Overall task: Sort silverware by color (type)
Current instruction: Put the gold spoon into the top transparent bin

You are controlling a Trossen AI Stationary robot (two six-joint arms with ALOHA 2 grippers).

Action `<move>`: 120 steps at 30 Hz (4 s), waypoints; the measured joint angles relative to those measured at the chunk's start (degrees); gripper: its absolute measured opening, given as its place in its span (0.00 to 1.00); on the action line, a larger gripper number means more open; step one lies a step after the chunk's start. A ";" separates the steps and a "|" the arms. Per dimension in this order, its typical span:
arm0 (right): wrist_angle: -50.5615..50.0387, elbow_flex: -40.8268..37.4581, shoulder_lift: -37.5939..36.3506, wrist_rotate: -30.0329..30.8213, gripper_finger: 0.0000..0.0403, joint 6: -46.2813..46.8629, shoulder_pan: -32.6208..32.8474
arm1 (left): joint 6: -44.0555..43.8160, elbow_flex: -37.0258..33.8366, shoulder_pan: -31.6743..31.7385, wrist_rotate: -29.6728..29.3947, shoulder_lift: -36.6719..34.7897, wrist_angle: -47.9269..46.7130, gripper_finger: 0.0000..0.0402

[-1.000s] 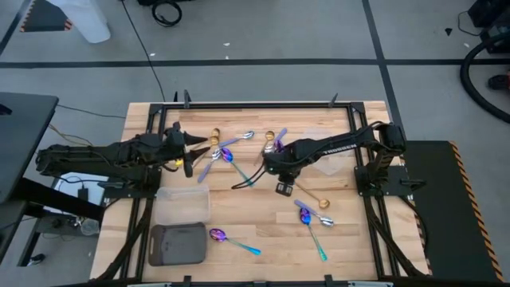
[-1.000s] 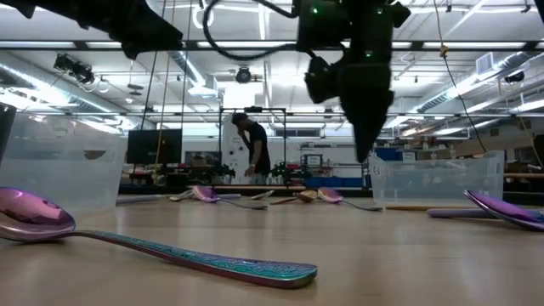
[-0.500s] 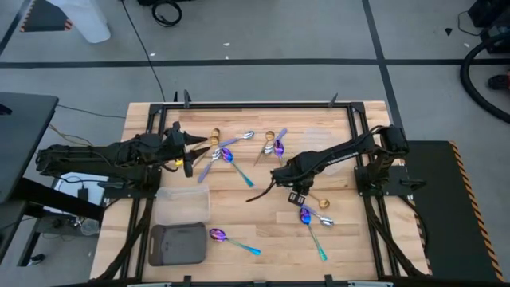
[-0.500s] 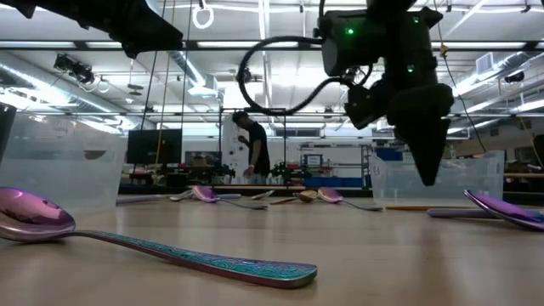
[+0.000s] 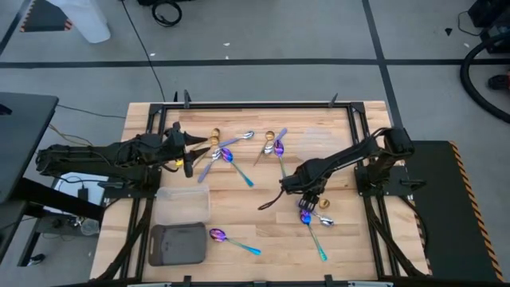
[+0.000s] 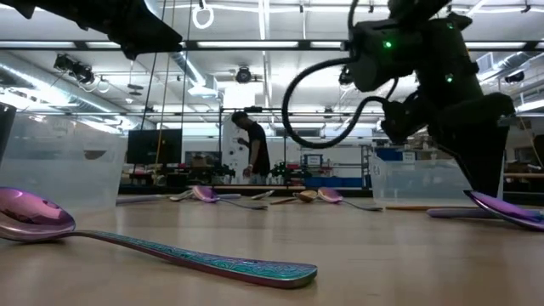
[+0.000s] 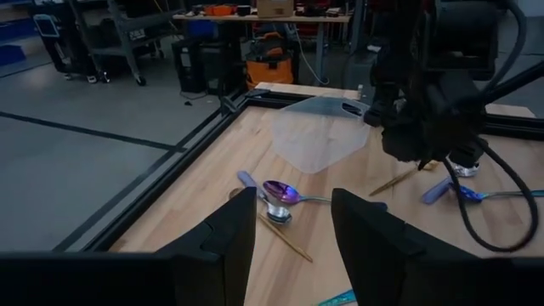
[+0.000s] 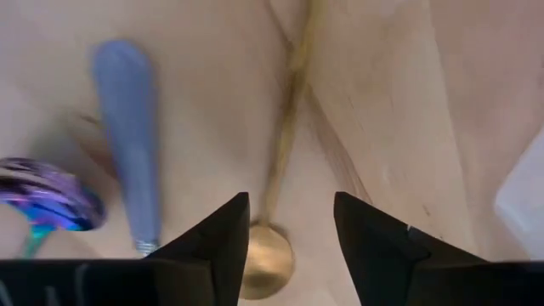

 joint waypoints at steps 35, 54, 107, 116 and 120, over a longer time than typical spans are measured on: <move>14.23 -11.58 -8.48 8.97 0.35 18.10 6.54 | -1.32 0.00 -0.05 0.02 -0.02 -0.30 0.40; 19.76 -15.34 -8.68 9.81 0.25 16.85 8.50 | -1.32 0.00 -0.05 0.02 0.00 -0.30 0.40; 6.64 7.10 -8.64 13.35 0.04 -3.19 -2.77 | -2.83 0.00 -0.05 0.03 0.00 -0.32 0.40; 0.84 12.97 -8.66 13.34 0.04 -5.87 -4.39 | -2.85 0.00 -0.05 0.03 0.00 -0.31 0.40; -0.53 14.48 -8.66 13.34 0.04 -6.70 -5.30 | -2.85 0.00 -0.05 0.02 0.00 -0.31 0.40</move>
